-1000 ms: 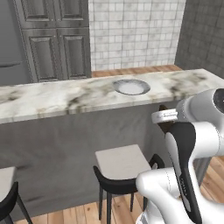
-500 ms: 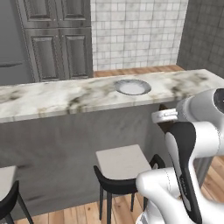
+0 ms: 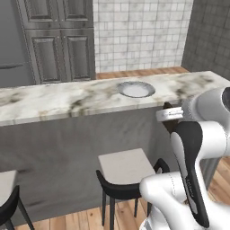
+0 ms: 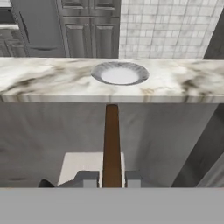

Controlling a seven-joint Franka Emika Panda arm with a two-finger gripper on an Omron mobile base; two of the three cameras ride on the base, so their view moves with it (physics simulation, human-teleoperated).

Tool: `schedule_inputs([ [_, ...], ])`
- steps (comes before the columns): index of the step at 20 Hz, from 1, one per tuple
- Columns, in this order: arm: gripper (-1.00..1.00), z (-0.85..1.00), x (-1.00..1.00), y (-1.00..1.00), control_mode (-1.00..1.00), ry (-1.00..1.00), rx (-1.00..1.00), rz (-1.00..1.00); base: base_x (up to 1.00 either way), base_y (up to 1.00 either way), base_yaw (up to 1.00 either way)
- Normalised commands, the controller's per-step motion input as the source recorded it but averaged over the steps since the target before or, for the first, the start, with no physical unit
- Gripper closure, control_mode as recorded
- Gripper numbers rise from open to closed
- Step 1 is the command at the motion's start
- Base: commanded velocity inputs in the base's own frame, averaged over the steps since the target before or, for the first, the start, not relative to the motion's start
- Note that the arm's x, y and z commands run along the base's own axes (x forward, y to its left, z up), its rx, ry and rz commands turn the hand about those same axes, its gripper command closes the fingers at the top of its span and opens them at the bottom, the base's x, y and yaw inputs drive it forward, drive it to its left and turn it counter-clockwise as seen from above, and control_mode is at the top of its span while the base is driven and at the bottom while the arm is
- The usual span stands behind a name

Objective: Start the toaster. Once the lever pops up, take the bread to the plate on the dining counter.

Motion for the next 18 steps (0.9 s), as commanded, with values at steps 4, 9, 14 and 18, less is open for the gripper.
schedule_inputs([
  [4,1.00,0.54,-0.21,0.00,-1.00,0.00,0.00,0.00,0.00,0.00,0.00],
  [9,1.00,0.42,-0.03,-0.04,-1.00,0.00,0.00,0.00,0.00,0.00,0.00],
  [14,1.00,0.16,0.27,-0.21,-1.00,0.00,0.00,0.01,0.00,0.00,0.00],
  [18,1.00,0.05,0.34,-0.18,-1.00,0.00,0.01,0.07,0.00,0.00,0.00],
])
